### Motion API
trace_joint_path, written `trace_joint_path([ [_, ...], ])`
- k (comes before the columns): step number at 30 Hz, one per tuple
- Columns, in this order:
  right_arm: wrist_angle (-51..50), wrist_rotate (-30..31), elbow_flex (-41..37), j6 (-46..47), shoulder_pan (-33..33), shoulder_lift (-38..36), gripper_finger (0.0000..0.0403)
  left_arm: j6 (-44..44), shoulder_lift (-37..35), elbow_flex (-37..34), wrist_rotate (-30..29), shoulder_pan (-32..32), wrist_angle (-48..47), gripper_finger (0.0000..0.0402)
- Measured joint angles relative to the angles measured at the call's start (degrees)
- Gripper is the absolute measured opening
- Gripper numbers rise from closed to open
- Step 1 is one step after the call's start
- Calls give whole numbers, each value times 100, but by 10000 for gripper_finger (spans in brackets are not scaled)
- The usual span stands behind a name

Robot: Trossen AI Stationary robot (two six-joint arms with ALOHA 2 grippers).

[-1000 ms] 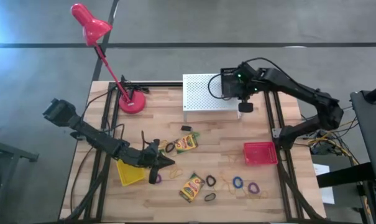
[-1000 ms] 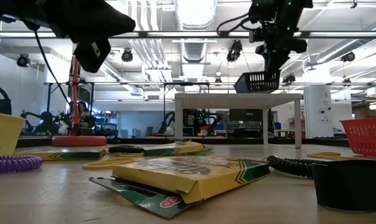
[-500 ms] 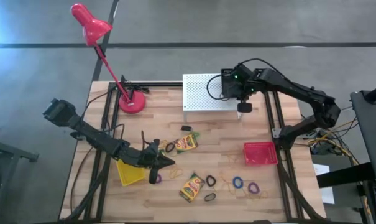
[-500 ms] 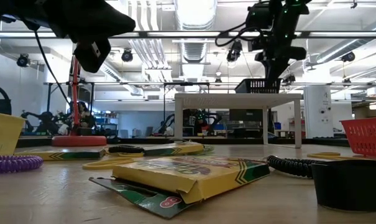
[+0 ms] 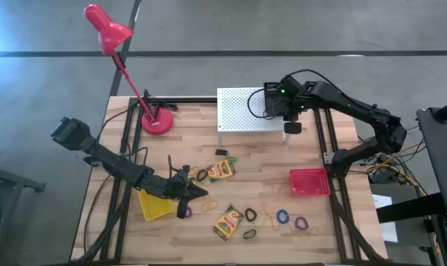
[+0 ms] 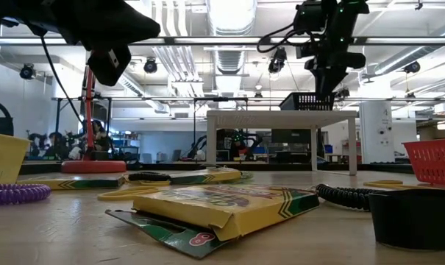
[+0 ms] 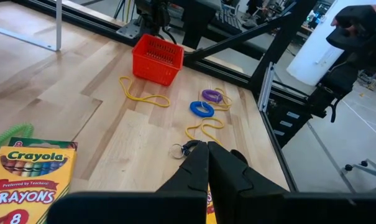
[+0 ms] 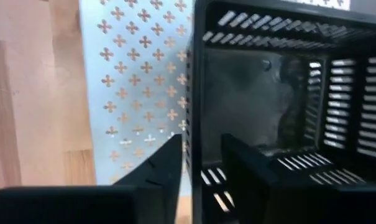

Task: Pick & Place Office Desk Supplies
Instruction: Put the red bin on the shelf

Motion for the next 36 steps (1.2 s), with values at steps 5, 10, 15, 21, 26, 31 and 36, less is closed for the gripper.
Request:
trace_joint_path([
  [5,-446,20,128,487,200,-312,164,0,0,0,0,0,-1,6],
  [10,-1123,17,275,2376,825,-748,180,0,0,0,1,0,-2,6],
  [15,-1508,17,140,4679,2157,-1112,170,2,0,0,0,0,-9,6],
  [21,-1303,169,-217,7802,4498,-1122,156,4,0,0,0,0,-11,6],
  [26,-1102,503,-843,9927,6053,-989,150,45,0,-1,2,0,-22,6],
  [31,-699,542,-1681,11529,6636,-896,169,68,0,-11,2,0,-57,6],
  [36,48,505,-2420,12100,6546,-803,206,90,0,-11,2,-2,-80,6],
])
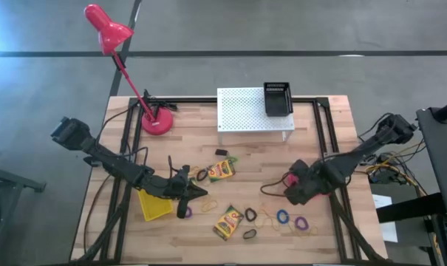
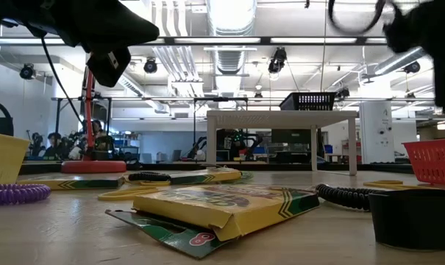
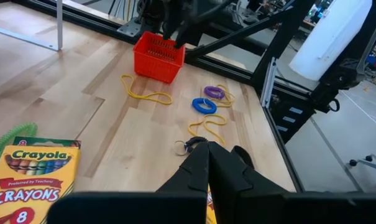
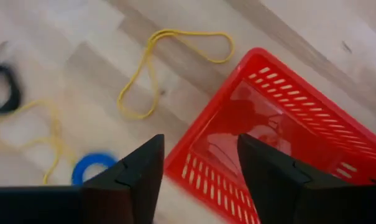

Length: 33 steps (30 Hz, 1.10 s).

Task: Pick & Place Office Desk Supplies
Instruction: Put the red bin on the shelf

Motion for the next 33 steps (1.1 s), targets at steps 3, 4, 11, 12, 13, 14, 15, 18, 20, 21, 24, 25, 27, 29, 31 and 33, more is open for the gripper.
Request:
trace_joint_path([
  [3,301,-68,-258,99,-139,70,218,-4,0,0,0,0,-31,6],
  [4,393,-83,-322,97,-170,95,219,-7,0,0,2,0,-43,6],
  [11,755,-151,-439,-54,-312,415,206,-22,2,0,1,0,-62,6],
  [12,805,-212,-439,-67,-312,493,201,-22,2,0,0,0,-62,6],
  [13,800,-260,-439,-76,-312,573,196,-22,2,0,0,0,-62,6],
  [14,781,-299,-439,-77,-314,654,190,-22,2,0,2,0,-62,6],
  [15,787,-329,-439,-83,-314,736,184,-23,2,0,0,0,-63,6],
  [18,830,-391,-439,-193,-310,961,165,-27,2,0,1,0,-67,6],
  [20,976,-521,-413,-322,-310,1053,147,-44,4,0,0,0,-68,6],
  [21,1078,-608,-391,-373,-310,1093,136,-46,4,0,2,0,-67,6],
  [24,1345,-827,-351,-568,-305,1149,96,-46,4,0,0,0,-69,6],
  [25,1407,-880,-311,-632,-305,1174,81,-46,4,0,1,0,-69,6],
  [27,1462,-972,-191,-817,-295,1205,49,-49,4,0,0,0,-69,6],
  [29,1443,-980,26,-1052,-290,1236,22,-65,4,0,0,0,-68,6],
  [31,1452,-1012,325,-1337,-290,1289,15,-87,4,0,0,0,-69,6],
  [33,1454,-1086,716,-1699,-291,1370,13,-89,4,0,0,0,-68,6],
])
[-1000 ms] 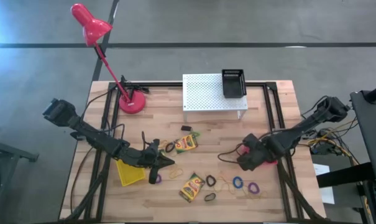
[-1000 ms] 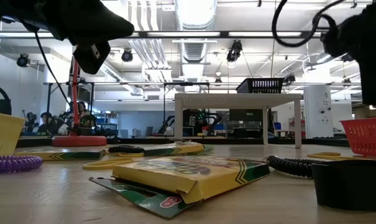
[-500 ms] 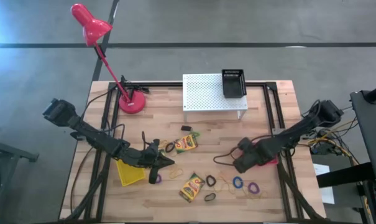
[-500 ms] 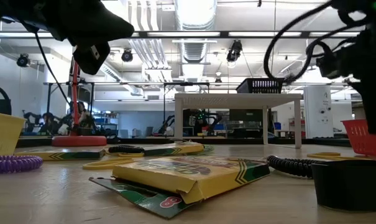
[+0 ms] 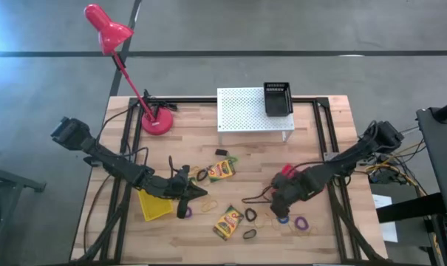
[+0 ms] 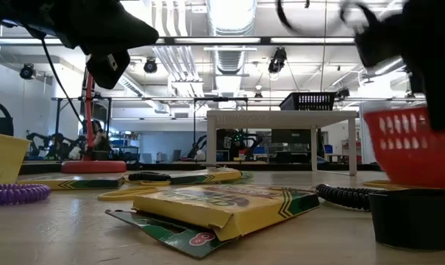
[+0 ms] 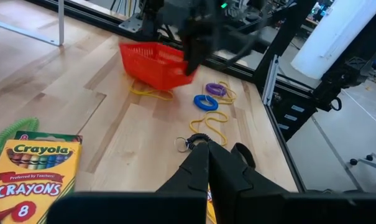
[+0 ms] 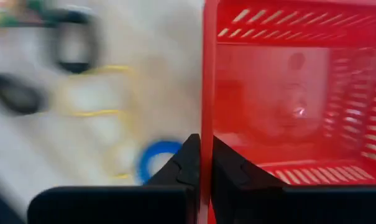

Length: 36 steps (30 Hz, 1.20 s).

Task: Pick & Place Office Desk Supplies
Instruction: Put the red bin on the shelf

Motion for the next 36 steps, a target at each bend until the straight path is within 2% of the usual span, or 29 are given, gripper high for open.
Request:
trace_joint_path([
  [5,24,-40,1192,-1341,-2,346,10,0,0,0,1,0,8,6],
  [12,17,-20,3040,-4031,-351,1102,9,-11,0,0,1,0,23,6],
  [15,-66,-18,3704,-5126,-721,1415,9,-16,0,0,0,0,22,6],
  [25,-1466,0,5409,-7972,-2499,2158,9,-105,0,0,2,0,2,6],
  [28,-1744,2,5709,-8158,-3066,2348,9,-107,0,0,2,0,-2,6],
  [30,-1774,5,5826,-7969,-3395,2422,9,-108,0,0,2,1,-22,6],
  [36,-1944,0,6364,-6222,-4122,2881,9,-108,0,-6,1,0,-11,6],
])
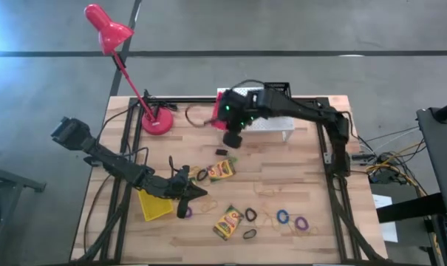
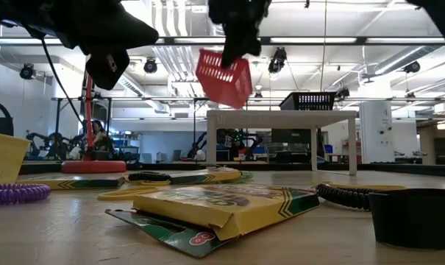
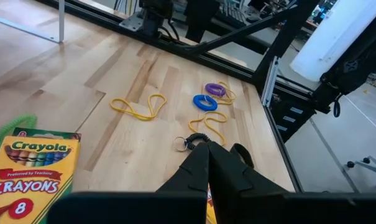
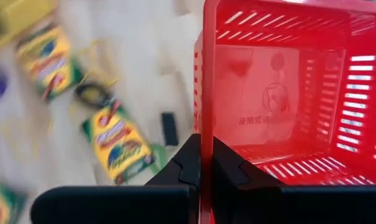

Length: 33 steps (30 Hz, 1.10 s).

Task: Pick & Place Office Desk Supplies
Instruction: Put the red bin on the shelf

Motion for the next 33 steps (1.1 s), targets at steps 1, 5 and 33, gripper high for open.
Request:
trace_joint_path([
  [1,-57,0,138,214,-94,106,9,0,0,0,-1,0,-2,6],
  [5,-496,-8,822,1094,-379,576,9,2,0,0,-1,0,-4,6],
  [33,-768,-56,1473,1208,-946,1131,154,22,0,-7,-6,1,-13,6],
])
